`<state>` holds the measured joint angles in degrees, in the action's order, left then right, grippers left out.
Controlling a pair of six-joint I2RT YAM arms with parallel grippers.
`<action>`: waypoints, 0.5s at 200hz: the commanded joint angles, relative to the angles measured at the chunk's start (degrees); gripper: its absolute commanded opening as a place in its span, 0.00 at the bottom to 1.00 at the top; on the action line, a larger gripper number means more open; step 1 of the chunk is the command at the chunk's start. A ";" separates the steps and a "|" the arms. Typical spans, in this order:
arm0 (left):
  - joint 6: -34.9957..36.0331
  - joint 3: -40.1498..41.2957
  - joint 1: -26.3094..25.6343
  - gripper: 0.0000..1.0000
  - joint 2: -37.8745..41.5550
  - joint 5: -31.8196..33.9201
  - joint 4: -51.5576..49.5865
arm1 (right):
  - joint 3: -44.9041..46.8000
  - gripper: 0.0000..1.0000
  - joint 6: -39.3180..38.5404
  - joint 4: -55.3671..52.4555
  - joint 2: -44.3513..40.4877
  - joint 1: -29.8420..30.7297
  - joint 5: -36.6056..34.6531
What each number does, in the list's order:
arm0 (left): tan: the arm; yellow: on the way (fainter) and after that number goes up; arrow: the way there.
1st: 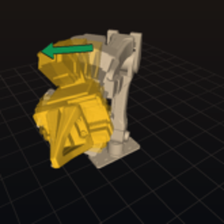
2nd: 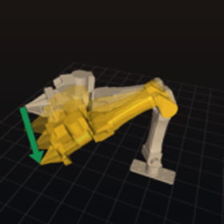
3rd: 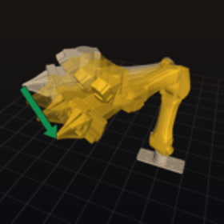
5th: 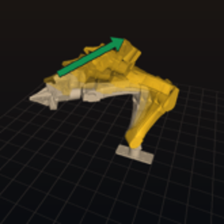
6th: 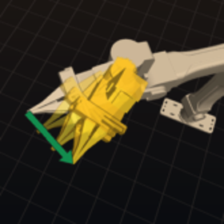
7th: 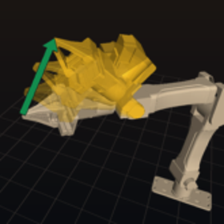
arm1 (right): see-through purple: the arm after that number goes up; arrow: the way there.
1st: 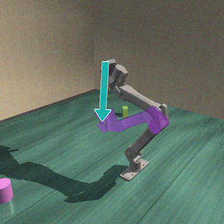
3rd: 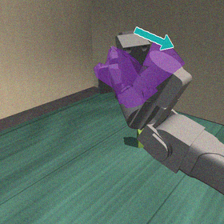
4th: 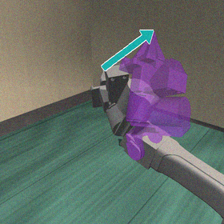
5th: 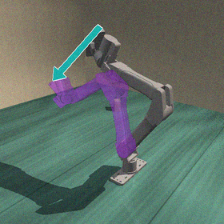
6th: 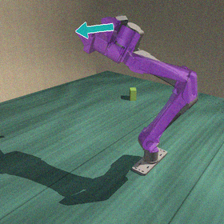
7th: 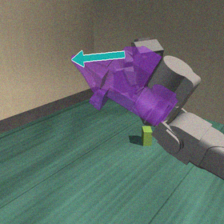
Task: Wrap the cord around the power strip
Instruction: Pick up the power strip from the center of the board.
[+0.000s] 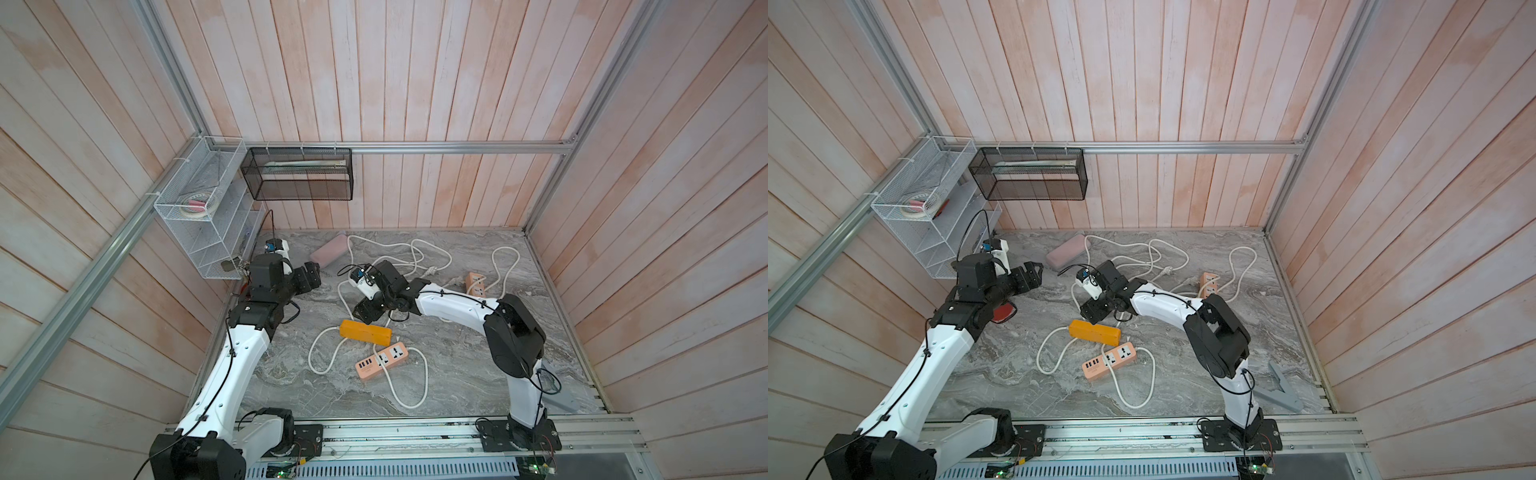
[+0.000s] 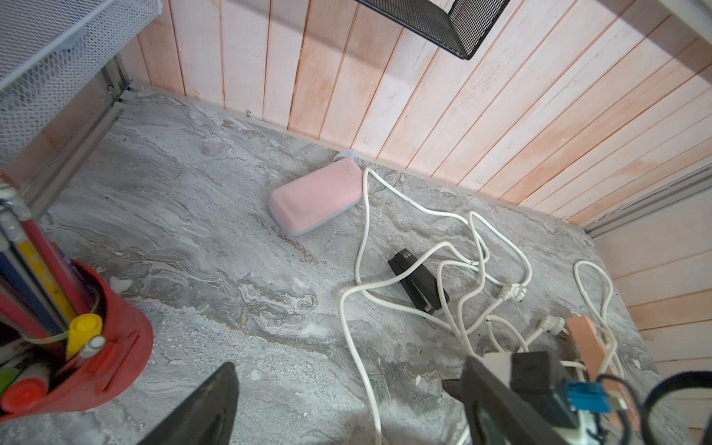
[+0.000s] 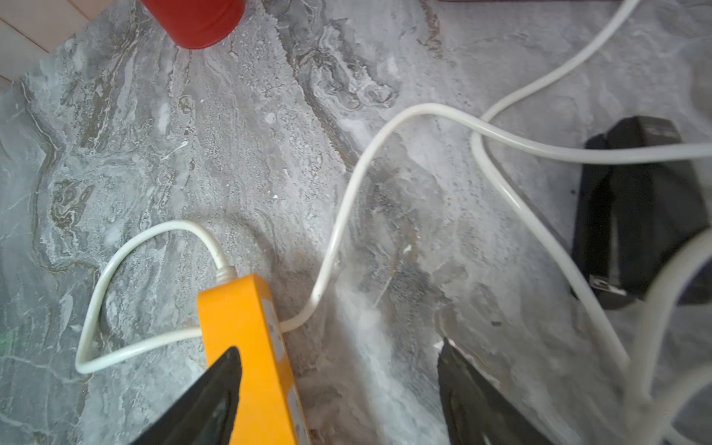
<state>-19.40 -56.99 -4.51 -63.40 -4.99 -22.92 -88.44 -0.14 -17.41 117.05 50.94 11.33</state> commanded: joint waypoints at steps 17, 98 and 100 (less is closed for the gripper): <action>0.90 -1.35 0.29 0.91 1.56 2.22 -3.06 | -5.41 0.78 -3.50 -7.15 4.37 2.16 -0.66; 0.70 -1.08 0.29 0.91 2.68 1.92 -2.63 | -12.70 0.76 -5.50 -16.81 10.68 4.57 1.94; 0.75 -1.10 0.29 0.91 2.71 2.03 -2.72 | -12.47 0.76 -5.53 -16.79 10.55 4.64 1.98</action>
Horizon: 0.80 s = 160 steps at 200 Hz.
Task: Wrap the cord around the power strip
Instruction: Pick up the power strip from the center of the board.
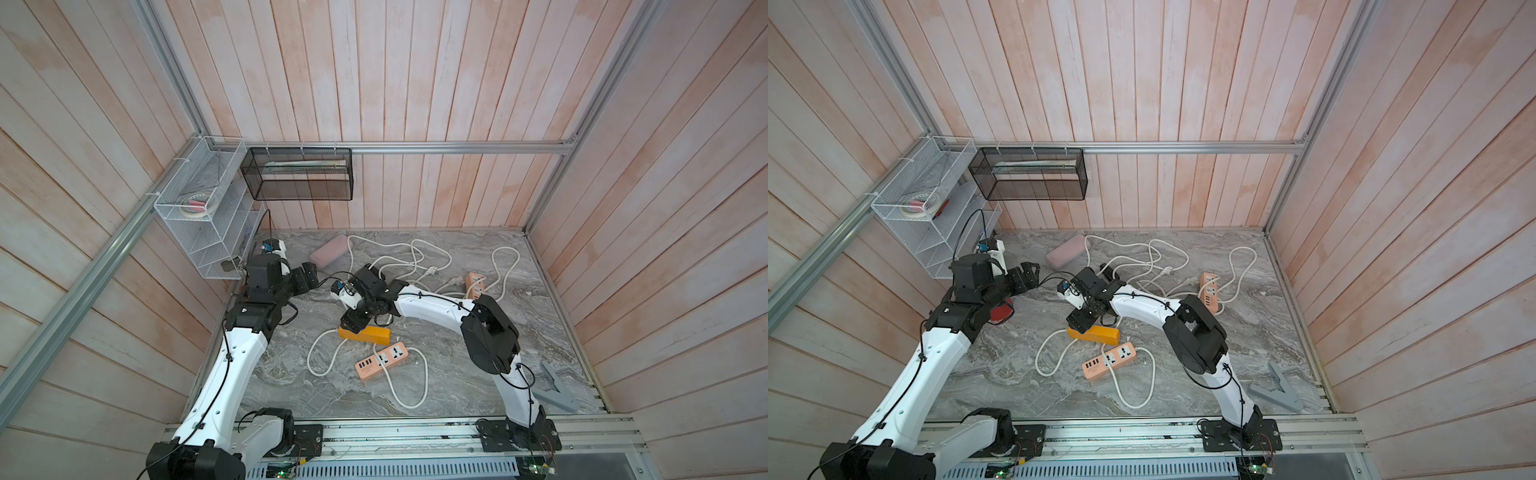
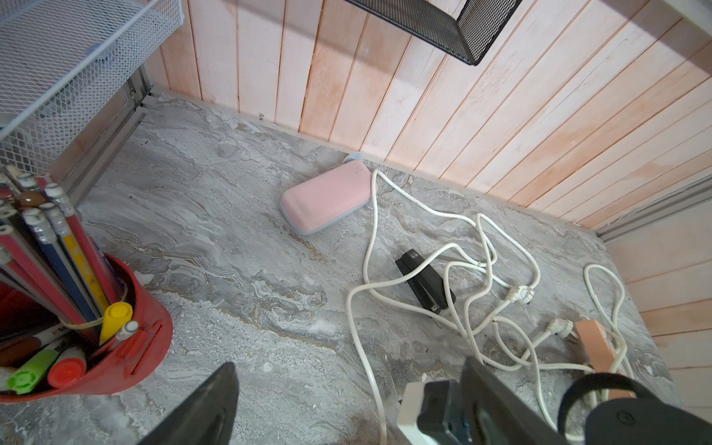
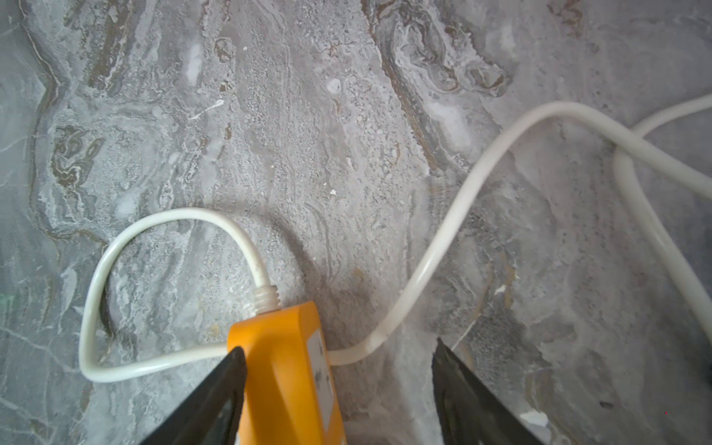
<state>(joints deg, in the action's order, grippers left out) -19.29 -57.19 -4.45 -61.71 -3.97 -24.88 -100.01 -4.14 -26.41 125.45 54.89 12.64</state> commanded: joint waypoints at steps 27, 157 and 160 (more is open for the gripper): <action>0.75 -1.18 0.23 0.91 1.07 1.00 -0.82 | 0.69 0.77 -1.48 -7.88 0.01 0.75 2.28; 0.86 -3.88 0.26 0.87 3.43 1.48 -2.18 | -4.25 0.41 1.30 -10.32 3.14 1.45 -4.45; 0.84 -4.00 0.27 0.87 3.40 1.50 -2.23 | -4.35 0.40 1.58 -10.40 2.74 1.44 -4.54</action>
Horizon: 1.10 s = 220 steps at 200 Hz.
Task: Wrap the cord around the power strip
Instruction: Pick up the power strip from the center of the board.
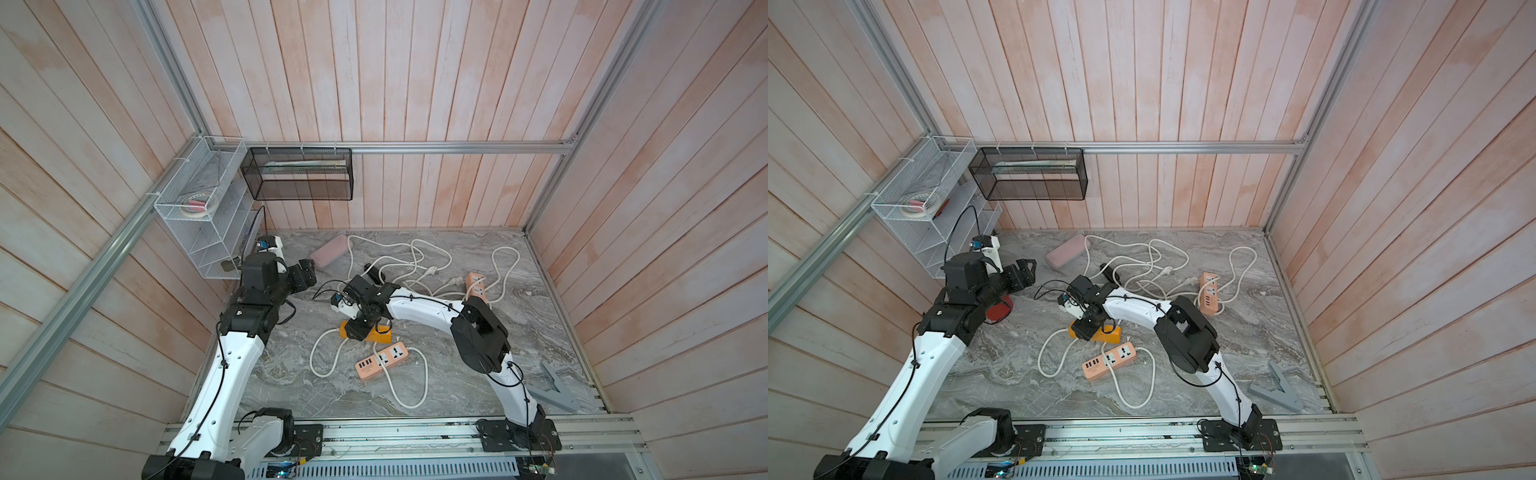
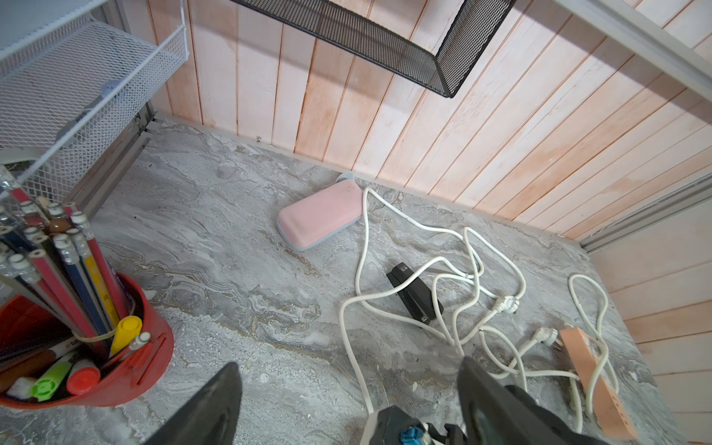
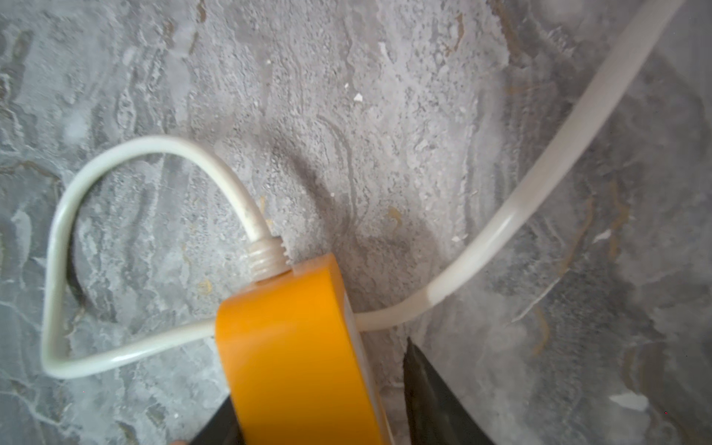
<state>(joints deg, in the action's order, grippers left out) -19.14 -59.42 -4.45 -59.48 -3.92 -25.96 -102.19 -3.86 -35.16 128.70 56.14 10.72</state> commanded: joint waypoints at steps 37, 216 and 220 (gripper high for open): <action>1.76 -6.41 0.23 0.85 0.47 2.26 -4.41 | -2.06 0.26 7.29 0.32 -9.98 -2.69 -4.28; 28.62 8.80 -49.47 0.95 -16.09 20.91 29.79 | 30.08 0.00 75.89 16.80 -38.77 -22.98 -6.26; 29.28 8.88 -49.50 0.95 -16.35 21.26 30.45 | 30.27 0.00 76.05 17.06 -38.79 -22.88 -6.04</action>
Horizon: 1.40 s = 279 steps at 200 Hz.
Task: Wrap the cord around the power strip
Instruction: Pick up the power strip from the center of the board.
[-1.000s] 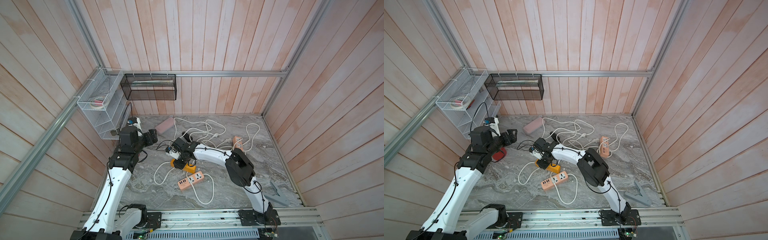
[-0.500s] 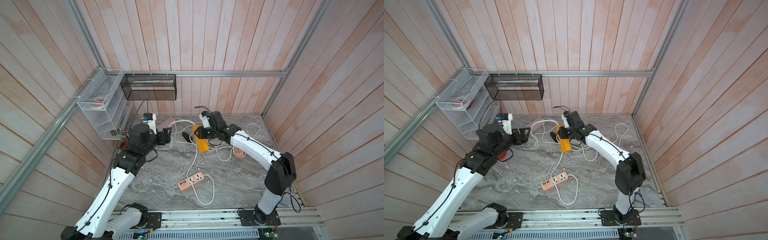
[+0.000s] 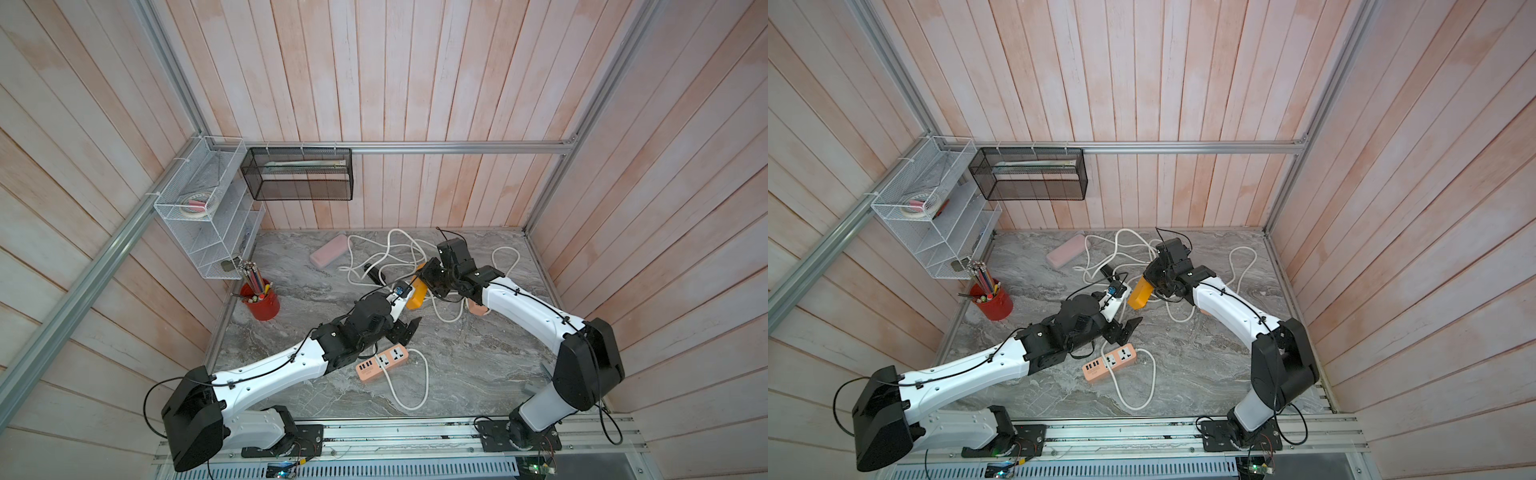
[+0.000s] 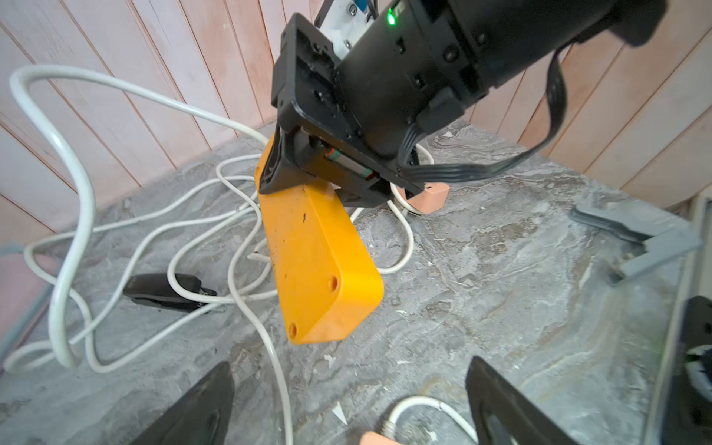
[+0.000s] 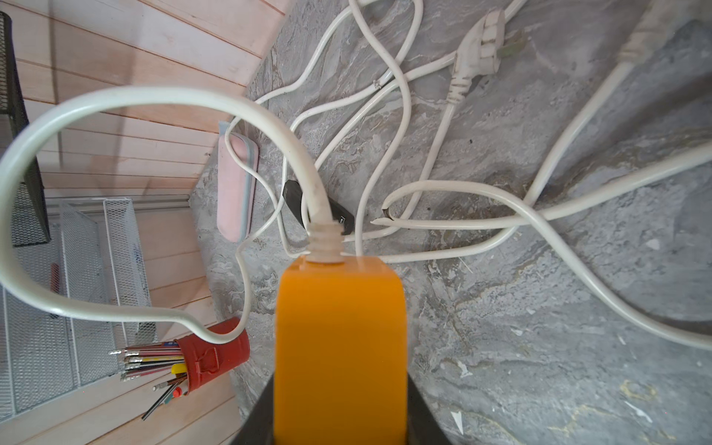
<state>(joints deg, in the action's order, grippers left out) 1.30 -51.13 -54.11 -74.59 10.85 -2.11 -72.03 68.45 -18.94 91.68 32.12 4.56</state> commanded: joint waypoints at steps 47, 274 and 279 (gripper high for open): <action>15.81 -0.18 0.05 0.88 -6.22 7.70 9.03 | -0.12 0.00 4.50 1.88 -1.49 2.32 1.90; -22.32 7.42 1.90 0.12 1.99 2.73 27.02 | 21.35 0.82 20.74 27.36 -13.02 -5.06 10.03; -22.95 7.66 1.90 0.12 2.04 2.54 27.62 | 22.02 0.82 21.80 28.95 -13.01 -4.97 9.95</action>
<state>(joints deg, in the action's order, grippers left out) -13.82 -45.10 -52.60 -73.80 15.20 17.56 -51.68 85.03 2.74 78.96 26.17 13.67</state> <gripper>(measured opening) 0.327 0.822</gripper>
